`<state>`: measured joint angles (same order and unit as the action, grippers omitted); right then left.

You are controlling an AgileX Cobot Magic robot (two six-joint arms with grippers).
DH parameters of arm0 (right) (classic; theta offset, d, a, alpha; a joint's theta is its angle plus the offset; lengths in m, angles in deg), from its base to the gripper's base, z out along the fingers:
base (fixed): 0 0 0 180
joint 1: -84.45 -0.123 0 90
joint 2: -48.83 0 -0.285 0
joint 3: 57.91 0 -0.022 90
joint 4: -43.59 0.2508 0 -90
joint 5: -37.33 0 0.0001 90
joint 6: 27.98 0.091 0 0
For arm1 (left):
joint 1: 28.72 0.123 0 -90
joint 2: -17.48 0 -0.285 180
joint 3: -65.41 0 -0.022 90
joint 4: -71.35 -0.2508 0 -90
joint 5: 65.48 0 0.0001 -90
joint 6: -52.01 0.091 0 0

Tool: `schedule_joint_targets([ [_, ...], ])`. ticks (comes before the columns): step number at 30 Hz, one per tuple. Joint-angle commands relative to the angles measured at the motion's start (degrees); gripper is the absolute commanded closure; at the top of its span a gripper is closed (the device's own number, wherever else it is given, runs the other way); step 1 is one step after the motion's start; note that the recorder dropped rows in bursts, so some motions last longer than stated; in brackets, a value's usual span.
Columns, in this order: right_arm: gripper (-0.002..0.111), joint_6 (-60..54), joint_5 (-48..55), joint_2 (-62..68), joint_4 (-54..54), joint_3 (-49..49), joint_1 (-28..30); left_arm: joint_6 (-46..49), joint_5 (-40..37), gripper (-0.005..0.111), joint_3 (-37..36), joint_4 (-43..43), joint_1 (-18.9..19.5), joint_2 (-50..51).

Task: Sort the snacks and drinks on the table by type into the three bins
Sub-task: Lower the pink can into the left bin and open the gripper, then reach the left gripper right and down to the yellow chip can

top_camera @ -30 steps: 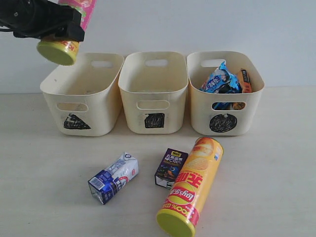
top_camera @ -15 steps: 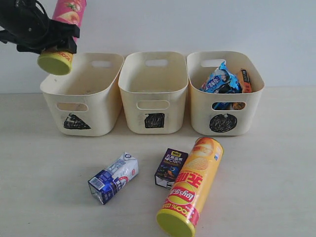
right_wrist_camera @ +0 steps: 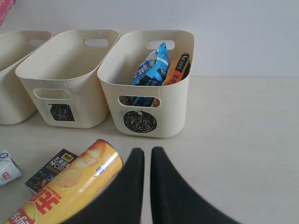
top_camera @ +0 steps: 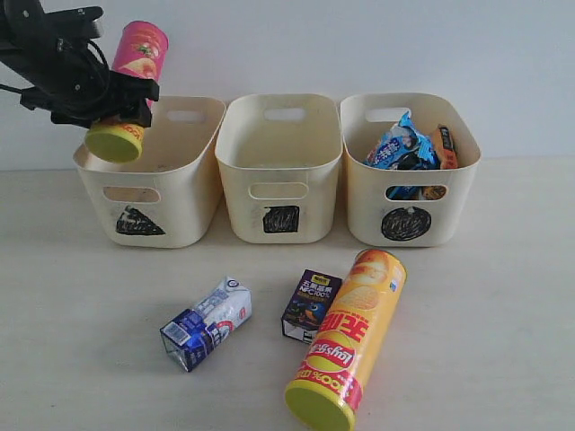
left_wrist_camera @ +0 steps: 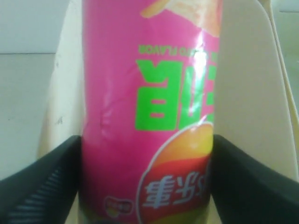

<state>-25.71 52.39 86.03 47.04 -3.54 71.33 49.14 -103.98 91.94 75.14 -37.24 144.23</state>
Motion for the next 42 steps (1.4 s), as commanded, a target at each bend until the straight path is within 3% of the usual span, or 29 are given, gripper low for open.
schedule_joint_targets([
  [1,0.107,0.14,-0.24,-0.20,-0.34,0.11,-0.06,-0.75,0.85,0.036,0.43,0.21,0.19,-0.50],
  [5,0.107,0.14,-0.24,-0.20,-0.34,0.11,-0.06,-0.75,0.66,0.030,0.43,0.29,0.19,-1.09],
  [10,0.107,0.14,-0.24,-0.20,-0.34,0.11,-0.06,-0.84,-0.06,0.032,0.43,1.26,0.19,-2.51],
  [13,0.107,0.14,-0.24,-0.20,-0.34,0.11,-0.06,-1.93,-1.85,0.052,0.43,1.29,0.19,-4.22],
  [16,0.107,0.14,-0.24,-0.20,-0.34,0.11,-0.06,-1.54,-6.06,0.093,0.43,1.29,0.19,-6.37],
  [17,0.107,0.16,-0.12,-0.20,-0.34,0.11,-0.06,0.19,-7.54,0.101,0.30,1.29,0.19,-7.18],
  [22,0.107,0.16,-0.12,-0.20,-0.34,0.11,-0.06,0.97,-9.15,0.102,-3.92,1.29,0.19,-12.46],
  [28,0.107,0.16,-0.12,-0.20,-0.34,0.11,-0.06,1.67,-6.79,0.102,-14.13,2.93,0.19,-21.58],
  [35,0.107,0.16,-0.12,-0.20,-0.34,0.11,-0.06,10.69,-4.47,0.102,-26.03,15.31,-0.20,-34.34],
  [42,0.107,0.16,-0.12,-0.20,-0.34,0.11,-0.06,14.47,-4.72,0.102,-34.60,21.29,-4.30,-42.78],
])
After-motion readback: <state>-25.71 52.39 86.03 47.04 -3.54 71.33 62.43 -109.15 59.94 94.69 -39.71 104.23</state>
